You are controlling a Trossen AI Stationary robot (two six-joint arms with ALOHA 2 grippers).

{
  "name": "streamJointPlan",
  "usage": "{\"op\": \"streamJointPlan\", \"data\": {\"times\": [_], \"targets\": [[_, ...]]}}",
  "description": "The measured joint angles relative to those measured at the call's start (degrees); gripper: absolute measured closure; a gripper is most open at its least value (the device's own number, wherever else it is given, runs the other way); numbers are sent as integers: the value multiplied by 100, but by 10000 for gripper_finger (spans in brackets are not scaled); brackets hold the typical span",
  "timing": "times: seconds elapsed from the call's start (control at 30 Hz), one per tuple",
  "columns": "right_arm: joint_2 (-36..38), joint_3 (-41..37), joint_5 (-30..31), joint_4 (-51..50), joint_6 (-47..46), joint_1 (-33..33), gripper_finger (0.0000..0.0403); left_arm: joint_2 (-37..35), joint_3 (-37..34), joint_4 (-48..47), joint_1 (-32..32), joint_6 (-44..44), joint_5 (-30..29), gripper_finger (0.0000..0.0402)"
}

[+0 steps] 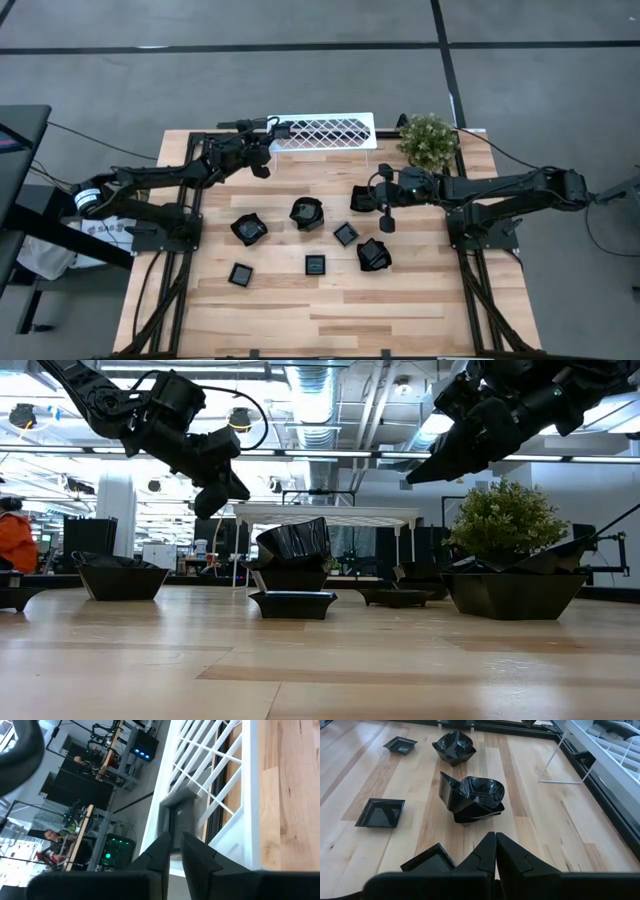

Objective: Pick & Place Mini shaped plates
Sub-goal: Put the black square plate on the shelf, then stack the black square plate on top of the black square plate on the shelf

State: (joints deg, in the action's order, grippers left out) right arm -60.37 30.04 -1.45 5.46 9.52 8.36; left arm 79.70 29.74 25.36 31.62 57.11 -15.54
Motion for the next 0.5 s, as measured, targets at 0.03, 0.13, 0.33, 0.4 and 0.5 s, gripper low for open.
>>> {"op": "streamJointPlan", "data": {"times": [0.03, 0.13, 0.33, 0.4, 0.5], "targets": [[-1, 0, 0, 0, 0, 0, 397, 0, 0, 6, 0, -74, 37, 350], [0, 0, 0, -23, -13, 0, 397, 0, 0, 43, 0, -367, 60, 338], [-1, 0, 0, -75, -48, 0, 397, -1, 0, 49, 0, -467, 11, 318], [1, 0, 0, -73, -58, 0, 397, -40, 0, 70, -8, -460, -176, 316], [1, 0, 0, -75, -59, -2, 397, -243, -2, 143, -96, -455, -712, 315]]}}
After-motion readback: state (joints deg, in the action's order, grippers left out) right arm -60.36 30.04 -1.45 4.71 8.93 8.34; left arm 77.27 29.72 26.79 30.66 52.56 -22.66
